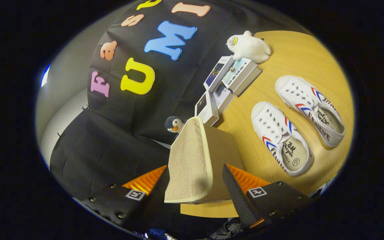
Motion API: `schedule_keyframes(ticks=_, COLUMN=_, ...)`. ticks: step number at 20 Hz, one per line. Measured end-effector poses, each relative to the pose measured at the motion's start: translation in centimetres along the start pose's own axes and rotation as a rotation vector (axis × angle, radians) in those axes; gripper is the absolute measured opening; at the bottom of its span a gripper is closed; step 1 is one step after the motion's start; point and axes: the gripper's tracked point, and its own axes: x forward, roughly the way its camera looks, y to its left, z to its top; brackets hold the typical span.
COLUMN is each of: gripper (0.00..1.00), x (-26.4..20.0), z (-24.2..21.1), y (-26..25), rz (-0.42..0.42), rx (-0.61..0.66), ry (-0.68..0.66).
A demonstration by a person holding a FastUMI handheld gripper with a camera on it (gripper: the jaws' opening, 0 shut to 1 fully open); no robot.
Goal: Open the storage box then place both shoes into the box .Put the left shoe in first, then the right shoe, with the right side of both shoes facing outward in a uniform manner.
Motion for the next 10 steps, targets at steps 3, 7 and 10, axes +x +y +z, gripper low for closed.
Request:
schedule_keyframes(ticks=3, gripper=0.92, x=0.6, z=-1.6, y=0.1, rz=0.007, rx=0.023, ry=0.042)
schedule_keyframes(ticks=7, gripper=0.79, x=1.2, z=-2.9, y=0.0, rz=0.005, rx=0.057, ry=0.094)
schedule_keyframes(ticks=10, gripper=0.58, x=2.0, z=-2.9, y=-1.0, rz=-0.034, rx=0.05, ry=0.101)
